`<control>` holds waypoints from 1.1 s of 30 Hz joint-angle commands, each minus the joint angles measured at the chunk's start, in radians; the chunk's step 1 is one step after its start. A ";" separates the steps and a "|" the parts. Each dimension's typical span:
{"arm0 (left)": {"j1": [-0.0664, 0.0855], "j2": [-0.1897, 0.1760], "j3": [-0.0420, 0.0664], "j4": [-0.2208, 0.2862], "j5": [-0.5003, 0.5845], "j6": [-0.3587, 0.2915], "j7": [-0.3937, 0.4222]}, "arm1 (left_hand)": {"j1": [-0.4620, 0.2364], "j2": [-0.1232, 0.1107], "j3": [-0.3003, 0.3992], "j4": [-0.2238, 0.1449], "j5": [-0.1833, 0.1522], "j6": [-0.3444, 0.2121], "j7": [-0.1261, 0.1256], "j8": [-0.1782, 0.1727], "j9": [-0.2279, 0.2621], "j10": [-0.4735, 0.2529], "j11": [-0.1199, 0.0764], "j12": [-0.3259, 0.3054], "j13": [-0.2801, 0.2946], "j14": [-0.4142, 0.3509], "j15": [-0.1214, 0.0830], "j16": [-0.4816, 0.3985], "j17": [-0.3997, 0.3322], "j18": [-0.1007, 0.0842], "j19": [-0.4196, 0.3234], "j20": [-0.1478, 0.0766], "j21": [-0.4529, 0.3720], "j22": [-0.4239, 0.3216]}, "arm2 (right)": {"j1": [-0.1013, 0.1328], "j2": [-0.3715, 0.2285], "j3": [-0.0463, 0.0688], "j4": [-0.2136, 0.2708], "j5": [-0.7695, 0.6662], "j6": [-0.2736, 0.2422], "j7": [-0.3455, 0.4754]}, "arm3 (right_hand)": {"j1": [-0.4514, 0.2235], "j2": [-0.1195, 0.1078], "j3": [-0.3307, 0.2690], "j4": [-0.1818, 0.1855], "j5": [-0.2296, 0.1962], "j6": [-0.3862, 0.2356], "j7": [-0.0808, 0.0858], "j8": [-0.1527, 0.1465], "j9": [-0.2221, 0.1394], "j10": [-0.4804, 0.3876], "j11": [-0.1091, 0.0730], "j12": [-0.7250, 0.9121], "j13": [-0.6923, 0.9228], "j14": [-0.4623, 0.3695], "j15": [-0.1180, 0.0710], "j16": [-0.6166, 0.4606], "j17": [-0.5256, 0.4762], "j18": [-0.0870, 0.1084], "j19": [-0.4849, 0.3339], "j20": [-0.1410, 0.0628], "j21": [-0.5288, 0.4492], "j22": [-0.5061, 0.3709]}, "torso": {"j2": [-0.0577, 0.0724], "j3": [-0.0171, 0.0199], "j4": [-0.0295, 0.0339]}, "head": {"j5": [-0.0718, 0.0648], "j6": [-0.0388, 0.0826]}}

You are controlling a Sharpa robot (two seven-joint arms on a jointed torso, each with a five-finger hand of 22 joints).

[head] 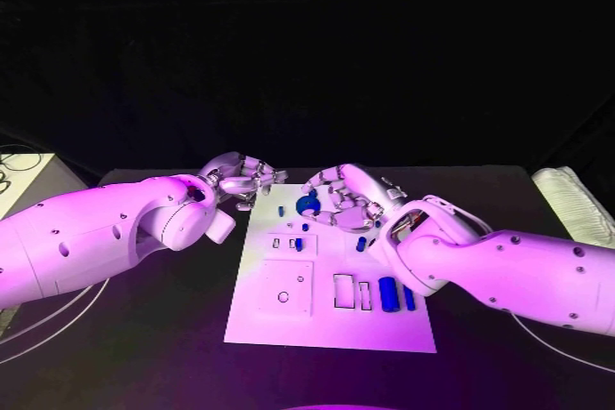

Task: Assemble the parts on the task board

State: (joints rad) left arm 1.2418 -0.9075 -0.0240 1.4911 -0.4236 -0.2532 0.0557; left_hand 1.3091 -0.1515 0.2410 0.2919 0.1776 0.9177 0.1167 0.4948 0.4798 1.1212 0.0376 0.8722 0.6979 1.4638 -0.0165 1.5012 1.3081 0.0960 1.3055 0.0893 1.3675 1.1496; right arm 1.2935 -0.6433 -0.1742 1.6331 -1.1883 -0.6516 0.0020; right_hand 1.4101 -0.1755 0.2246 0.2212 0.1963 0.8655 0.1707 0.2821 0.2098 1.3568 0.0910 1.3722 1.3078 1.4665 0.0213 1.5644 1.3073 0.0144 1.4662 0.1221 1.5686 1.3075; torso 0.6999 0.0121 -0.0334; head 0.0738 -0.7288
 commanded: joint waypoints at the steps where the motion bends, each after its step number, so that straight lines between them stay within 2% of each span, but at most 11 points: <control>1: 0.001 0.012 0.001 -0.016 -0.187 0.138 -0.260 | -0.005 0.007 -0.004 0.000 0.002 -0.001 -0.009 0.020 0.021 0.016 -0.003 0.046 0.045 0.049 -0.005 0.013 0.159 -0.012 0.014 -0.004 0.013 0.023 | 0.020 -0.046 0.000 0.032 0.179 0.019 0.126 | 0.013 -0.005 0.018 -0.004 0.031 0.007 -0.002 0.010 0.002 -0.005 -0.006 -0.007 0.056 0.104 -0.010 0.006 0.263 -0.014 0.105 -0.008 0.002 0.263 | -0.015 -0.0010 0.0001 | 0.002 -0.006; 4: 0.002 0.025 0.001 -0.027 -0.238 0.211 -0.362 | -0.024 0.014 -0.007 0.001 0.002 -0.013 -0.007 0.025 0.034 0.006 -0.002 0.052 0.050 0.046 -0.005 0.011 0.156 -0.013 0.016 -0.005 0.017 0.028 | 0.035 -0.097 0.001 0.059 0.221 0.021 0.129 | 0.013 -0.007 0.030 -0.005 0.049 0.007 -0.002 0.014 0.002 -0.006 -0.006 -0.007 0.055 0.104 -0.010 0.006 0.263 -0.014 0.105 -0.009 0.002 0.263 | -0.020 -0.0003 -0.0010 | 0.001 -0.008; 6: 0.003 0.038 0.001 -0.030 -0.295 0.254 -0.418 | -0.037 0.015 -0.011 0.001 0.001 -0.026 -0.003 0.024 0.040 0.000 0.002 0.061 0.059 0.048 -0.002 0.012 0.159 -0.014 0.018 -0.004 0.020 0.034 | 0.043 -0.131 0.004 0.072 0.257 0.017 0.132 | 0.005 -0.014 0.044 -0.002 0.076 0.013 -0.004 0.023 0.005 -0.008 -0.007 -0.009 0.053 0.104 -0.012 0.006 0.263 -0.014 0.105 -0.010 0.002 0.263 | -0.022 0.0003 0.0000 | 0.002 -0.011; 11: 0.009 0.077 -0.002 -0.040 -0.432 0.324 -0.503 | -0.083 0.025 -0.029 0.003 0.000 -0.034 -0.001 0.032 0.059 0.001 0.005 0.085 0.083 0.054 0.001 0.018 0.171 -0.017 0.026 0.000 0.030 0.051 | 0.066 -0.188 0.007 0.075 0.354 0.006 0.135 | -0.007 -0.022 0.047 0.003 0.078 0.013 -0.004 0.027 0.006 -0.007 -0.008 -0.009 0.052 0.104 -0.012 0.006 0.263 -0.014 0.105 -0.010 0.002 0.263 | -0.027 0.0025 0.0010 | 0.006 -0.019; 16: 0.024 0.123 -0.019 -0.065 -0.520 0.347 -0.542 | -0.126 0.043 -0.045 0.003 0.002 -0.037 -0.003 0.042 0.077 -0.001 0.005 0.100 0.097 0.058 0.001 0.023 0.179 -0.019 0.032 0.001 0.037 0.064 | 0.078 -0.210 0.008 0.057 0.395 0.002 0.127 | -0.009 -0.023 0.047 0.004 0.077 0.012 -0.004 0.028 0.006 -0.008 -0.008 -0.009 0.052 0.104 -0.012 0.006 0.263 -0.014 0.105 -0.011 0.002 0.263 | -0.032 0.0064 0.0021 | 0.009 -0.024; 19: 0.034 0.153 -0.029 -0.082 -0.569 0.358 -0.558 | -0.141 0.047 -0.055 0.002 0.004 -0.034 -0.005 0.053 0.092 -0.005 0.003 0.104 0.099 0.058 0.000 0.022 0.179 -0.020 0.033 0.000 0.038 0.067 | 0.081 -0.216 0.008 0.044 0.406 0.005 0.119 | -0.010 -0.024 0.048 0.004 0.077 0.010 -0.004 0.027 0.006 -0.010 -0.008 -0.011 0.050 0.104 -0.012 0.006 0.263 -0.014 0.105 -0.011 0.002 0.263 | -0.033 0.0101 0.0021 | 0.011 -0.028; 22: 0.040 0.173 -0.035 -0.093 -0.592 0.366 -0.565 | -0.145 0.049 -0.056 0.003 0.004 -0.035 -0.006 0.056 0.097 -0.007 0.003 0.104 0.099 0.057 0.000 0.021 0.177 -0.020 0.034 0.000 0.040 0.069 | 0.082 -0.218 0.009 0.037 0.410 0.006 0.113 | -0.011 -0.025 0.048 0.004 0.076 0.008 -0.004 0.027 0.005 -0.011 -0.007 -0.013 0.049 0.104 -0.012 0.006 0.263 -0.014 0.105 -0.011 0.002 0.263 | -0.032 0.0128 0.0018 | 0.012 -0.030; 24: 0.043 0.188 -0.038 -0.101 -0.603 0.374 -0.569 | -0.147 0.051 -0.058 0.002 0.004 -0.042 -0.005 0.056 0.102 -0.016 0.003 0.098 0.091 0.056 0.000 0.020 0.176 -0.020 0.033 0.000 0.039 0.068 | 0.083 -0.219 0.009 0.032 0.412 0.008 0.108 | -0.012 -0.026 0.049 0.004 0.076 0.007 -0.004 0.027 0.005 -0.011 -0.007 -0.013 0.048 0.104 -0.012 0.006 0.263 -0.014 0.105 -0.011 0.002 0.263 | -0.033 0.0115 0.0022 | 0.012 -0.033; 26: 0.047 0.200 -0.041 -0.107 -0.615 0.386 -0.572 | -0.144 0.053 -0.058 0.001 0.005 -0.047 -0.004 0.055 0.105 -0.020 0.004 0.096 0.088 0.056 0.001 0.020 0.176 -0.020 0.032 0.000 0.039 0.068 | 0.083 -0.219 0.009 0.028 0.412 0.009 0.105 | -0.012 -0.026 0.049 0.004 0.076 0.007 -0.004 0.027 0.005 -0.011 -0.007 -0.013 0.048 0.104 -0.012 0.006 0.263 -0.014 0.105 -0.011 0.002 0.263 | -0.033 0.0119 0.0008 | 0.012 -0.035; 30: 0.052 0.224 -0.048 -0.121 -0.632 0.405 -0.576 | -0.145 0.056 -0.059 0.002 0.004 -0.055 -0.001 0.053 0.109 -0.030 0.006 0.090 0.082 0.056 0.002 0.021 0.177 -0.020 0.032 0.001 0.040 0.070 | 0.084 -0.220 0.009 0.020 0.412 0.012 0.098 | -0.012 -0.026 0.049 0.005 0.076 0.006 -0.004 0.026 0.005 -0.013 -0.007 -0.014 0.047 0.104 -0.012 0.006 0.263 -0.014 0.105 -0.011 0.002 0.263 | -0.032 0.0097 0.0027 | 0.011 -0.036; 33: 0.054 0.239 -0.052 -0.129 -0.628 0.410 -0.577 | -0.145 0.057 -0.059 0.002 0.004 -0.056 -0.001 0.053 0.110 -0.030 0.006 0.090 0.082 0.056 0.002 0.021 0.177 -0.020 0.032 0.001 0.040 0.070 | 0.084 -0.220 0.009 0.015 0.412 0.015 0.093 | -0.013 -0.026 0.050 0.005 0.077 0.004 -0.003 0.026 0.005 -0.013 -0.007 -0.015 0.047 0.104 -0.012 0.006 0.263 -0.014 0.105 -0.011 0.002 0.263 | -0.031 0.0094 0.0032 | 0.011 -0.039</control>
State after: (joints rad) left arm 1.2938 -0.6739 -0.0757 1.3633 -1.0200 0.1139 -0.5053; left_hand 1.1695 -0.0991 0.1891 0.2952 0.1776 0.8684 0.1162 0.5461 0.5894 1.0967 0.0433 0.9663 0.7810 1.4651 -0.0179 1.5175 1.3079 0.0913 1.3348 0.0911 1.4028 1.2181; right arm 1.3773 -0.8621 -0.1661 1.6496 -0.7850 -0.6490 0.1001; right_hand 1.4017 -0.1938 0.2694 0.2233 0.2709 0.8758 0.1675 0.3053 0.2143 1.3498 0.0837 1.3645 1.3075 1.4665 0.0138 1.5644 1.3073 0.0144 1.4649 0.1159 1.5686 1.3077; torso 0.6676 0.0227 -0.0313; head 0.0850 -0.7654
